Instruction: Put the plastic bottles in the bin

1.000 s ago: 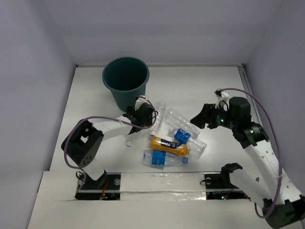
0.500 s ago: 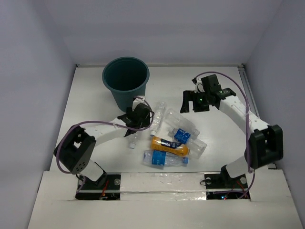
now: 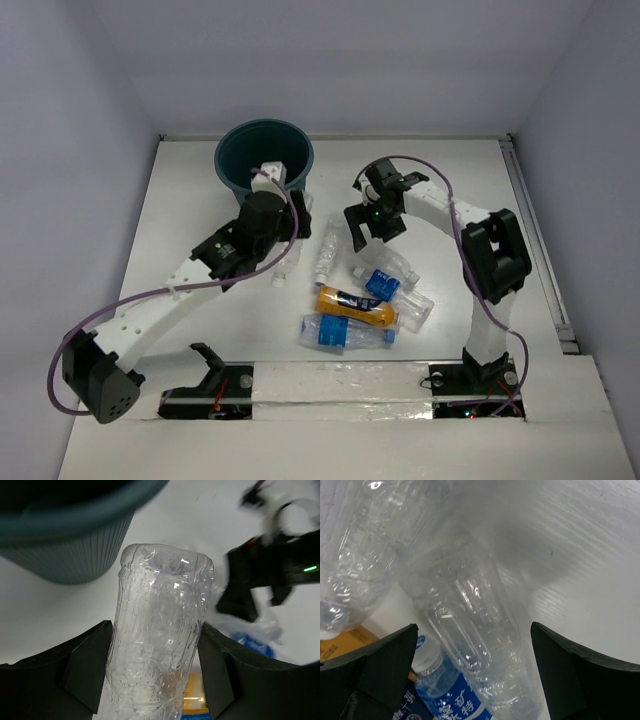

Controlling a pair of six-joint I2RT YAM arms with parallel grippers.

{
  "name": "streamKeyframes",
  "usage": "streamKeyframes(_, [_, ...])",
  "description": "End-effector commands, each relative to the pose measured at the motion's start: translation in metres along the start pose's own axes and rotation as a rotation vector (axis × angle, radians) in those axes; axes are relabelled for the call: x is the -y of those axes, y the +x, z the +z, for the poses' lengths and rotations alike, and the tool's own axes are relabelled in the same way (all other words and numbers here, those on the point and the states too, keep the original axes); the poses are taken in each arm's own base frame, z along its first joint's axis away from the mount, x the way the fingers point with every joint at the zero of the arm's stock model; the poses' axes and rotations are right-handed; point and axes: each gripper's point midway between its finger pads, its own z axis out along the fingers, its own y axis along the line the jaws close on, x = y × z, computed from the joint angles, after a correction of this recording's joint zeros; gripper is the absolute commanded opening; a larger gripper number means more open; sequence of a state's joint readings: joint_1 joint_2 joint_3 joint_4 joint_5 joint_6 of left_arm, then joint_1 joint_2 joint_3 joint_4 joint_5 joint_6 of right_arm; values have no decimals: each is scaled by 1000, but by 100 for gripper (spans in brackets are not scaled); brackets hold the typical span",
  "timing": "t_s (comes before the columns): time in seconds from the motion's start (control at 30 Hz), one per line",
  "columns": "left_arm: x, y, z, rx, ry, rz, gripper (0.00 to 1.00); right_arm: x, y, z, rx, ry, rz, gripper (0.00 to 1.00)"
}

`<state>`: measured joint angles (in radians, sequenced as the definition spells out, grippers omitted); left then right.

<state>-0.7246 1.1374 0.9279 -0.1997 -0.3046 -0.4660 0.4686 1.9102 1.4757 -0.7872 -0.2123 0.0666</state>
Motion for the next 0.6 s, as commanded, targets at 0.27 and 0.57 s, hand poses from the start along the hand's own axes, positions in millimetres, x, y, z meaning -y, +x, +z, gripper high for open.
streamKeyframes(0.27, [8, -245, -75, 490, 44, -74, 30, 23, -36, 9, 58, 158, -45, 78])
streamKeyframes(0.57, [-26, -333, -49, 711, -34, -164, 30, 41, -97, -72, 367, 363, 21, 59])
